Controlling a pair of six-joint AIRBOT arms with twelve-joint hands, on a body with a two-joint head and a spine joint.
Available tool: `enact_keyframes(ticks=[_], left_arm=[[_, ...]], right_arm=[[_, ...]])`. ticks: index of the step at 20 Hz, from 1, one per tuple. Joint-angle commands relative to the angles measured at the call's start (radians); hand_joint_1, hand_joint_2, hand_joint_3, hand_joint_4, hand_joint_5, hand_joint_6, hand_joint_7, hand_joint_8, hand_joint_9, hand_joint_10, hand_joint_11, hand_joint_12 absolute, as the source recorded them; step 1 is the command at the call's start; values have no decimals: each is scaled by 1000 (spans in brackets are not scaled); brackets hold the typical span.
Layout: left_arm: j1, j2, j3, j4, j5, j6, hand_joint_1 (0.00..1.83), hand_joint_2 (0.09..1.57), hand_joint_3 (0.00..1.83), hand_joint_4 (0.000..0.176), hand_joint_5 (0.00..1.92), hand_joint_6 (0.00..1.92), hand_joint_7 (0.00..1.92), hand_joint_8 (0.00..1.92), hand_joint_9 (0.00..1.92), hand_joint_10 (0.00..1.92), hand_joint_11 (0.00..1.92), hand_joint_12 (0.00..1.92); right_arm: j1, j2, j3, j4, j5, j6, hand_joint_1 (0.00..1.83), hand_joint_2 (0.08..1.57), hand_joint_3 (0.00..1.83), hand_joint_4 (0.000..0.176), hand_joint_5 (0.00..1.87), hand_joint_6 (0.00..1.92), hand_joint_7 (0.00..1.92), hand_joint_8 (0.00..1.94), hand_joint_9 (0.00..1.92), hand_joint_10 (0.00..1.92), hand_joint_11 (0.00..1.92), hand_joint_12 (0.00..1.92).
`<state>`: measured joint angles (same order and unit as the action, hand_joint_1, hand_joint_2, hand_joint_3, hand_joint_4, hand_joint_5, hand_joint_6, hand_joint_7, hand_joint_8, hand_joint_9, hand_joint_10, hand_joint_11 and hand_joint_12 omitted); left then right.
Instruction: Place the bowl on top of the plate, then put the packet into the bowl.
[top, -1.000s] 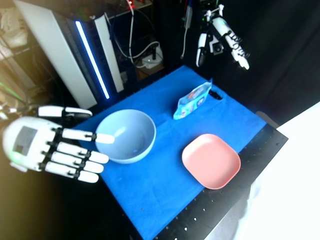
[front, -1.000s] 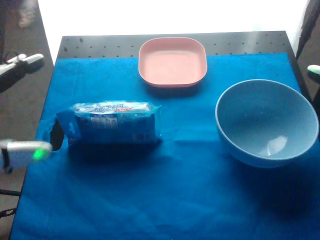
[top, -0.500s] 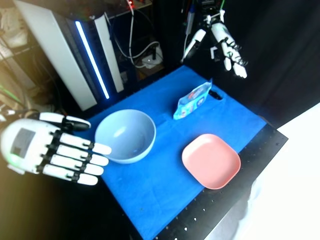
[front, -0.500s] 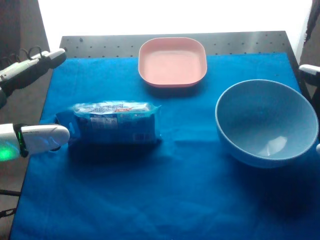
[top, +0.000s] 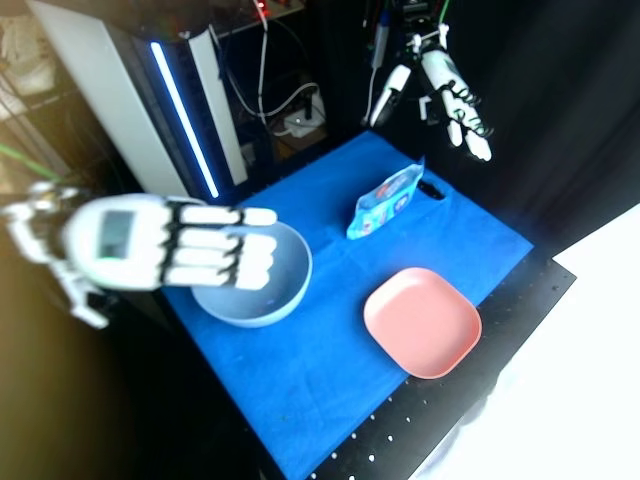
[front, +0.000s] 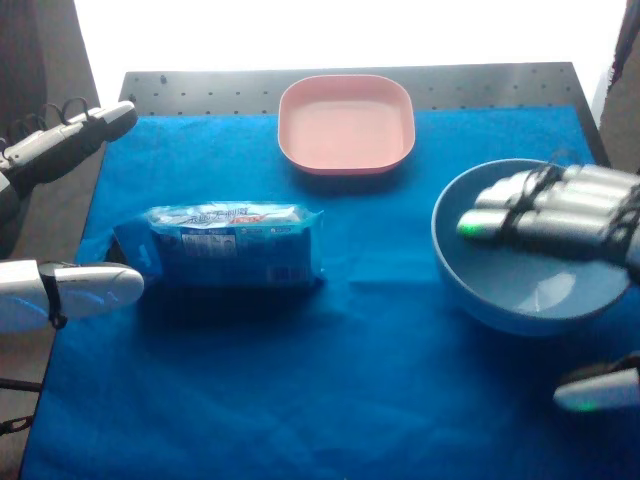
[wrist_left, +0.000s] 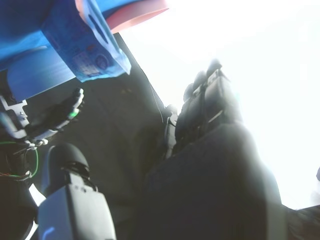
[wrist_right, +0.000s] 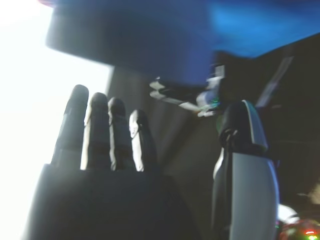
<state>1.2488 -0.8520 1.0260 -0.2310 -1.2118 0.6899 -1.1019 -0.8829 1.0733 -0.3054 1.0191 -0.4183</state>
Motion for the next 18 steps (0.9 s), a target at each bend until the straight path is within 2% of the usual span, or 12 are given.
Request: enact_keyframes(ticks=[1, 2, 4, 5, 7, 9, 11, 14, 15, 16, 17, 18], left_arm=[[-11, -3, 1, -9, -125, -3, 548, 913, 5, 176, 43, 1, 0, 0, 0, 0, 0, 0], [-11, -3, 1, -9, -124, -3, 539, 914, 4, 176, 37, 0, 0, 0, 0, 0, 0, 0], [-11, -3, 1, -9, -122, -4, 520, 911, 2, 176, 32, 0, 0, 0, 0, 0, 0, 0], [-10, -3, 0, -9, -123, -4, 511, 911, 2, 176, 33, 1, 0, 0, 0, 0, 0, 0], [-10, -3, 0, -9, -123, -4, 503, 921, 6, 176, 33, 1, 0, 0, 0, 0, 0, 0], [-10, -6, 0, -9, -122, -5, 547, 925, 5, 176, 39, 3, 0, 0, 0, 0, 0, 0], [-10, -7, -1, -9, -122, -6, 545, 926, 4, 176, 36, 1, 0, 0, 0, 0, 0, 0], [-9, -8, -1, -10, -123, -7, 540, 940, 8, 176, 28, 0, 0, 0, 0, 0, 0, 0], [-9, -9, -1, -10, -123, -7, 559, 940, 6, 176, 34, 2, 0, 0, 0, 0, 0, 0], [-9, -10, -1, -10, -124, -8, 564, 941, 6, 176, 32, 2, 0, 0, 0, 0, 0, 0], [-9, -11, -1, -10, -124, -9, 595, 930, 0, 162, 45, 6, 0, 0, 0, 0, 0, 0], [-8, -13, -1, -11, -125, -10, 606, 925, 0, 158, 51, 7, 0, 0, 0, 0, 0, 0]], right_arm=[[17, -14, 16, 10, 62, 45, 564, 1008, 1, 114, 104, 0, 148, 1, 173, 4, 0, 447], [20, -33, 32, -15, 43, 77, 533, 1032, 0, 99, 103, 0, 157, 0, 187, 2, 0, 522], [32, -39, 36, -41, 9, 77, 576, 1045, 2, 80, 149, 14, 195, 11, 231, 14, 0, 532], [42, -39, 37, -57, -6, 77, 600, 1051, 1, 60, 204, 8, 247, 6, 280, 11, 28, 571], [64, -39, 44, -85, -37, 76, 676, 1054, 0, 0, 334, 5, 350, 4, 381, 6, 72, 772], [68, -39, 55, -86, -51, 76, 775, 1049, 0, 0, 430, 1, 450, 1, 486, 10, 76, 1033], [72, -38, 64, -86, -67, 76, 839, 1054, 0, 0, 489, 11, 506, 8, 517, 10, 51, 1125], [81, -37, 77, -85, -78, 76, 945, 1058, 0, 0, 727, 20, 730, 16, 742, 62, 330, 1228], [85, -37, 80, -85, -80, 76, 1016, 1070, 1, 0, 836, 30, 858, 45, 873, 139, 466, 1253], [88, -37, 82, -85, -82, 76, 1112, 1140, 0, 0, 928, 813, 958, 64, 948, 259, 605, 1218], [91, -37, 84, -85, -83, 76, 1194, 1181, 0, 0, 823, 1014, 915, 1065, 1005, 469, 683, 1347], [93, -37, 86, -85, -86, 76, 1113, 1183, 0, 0, 843, 1144, 885, 947, 976, 878, 776, 1398]])
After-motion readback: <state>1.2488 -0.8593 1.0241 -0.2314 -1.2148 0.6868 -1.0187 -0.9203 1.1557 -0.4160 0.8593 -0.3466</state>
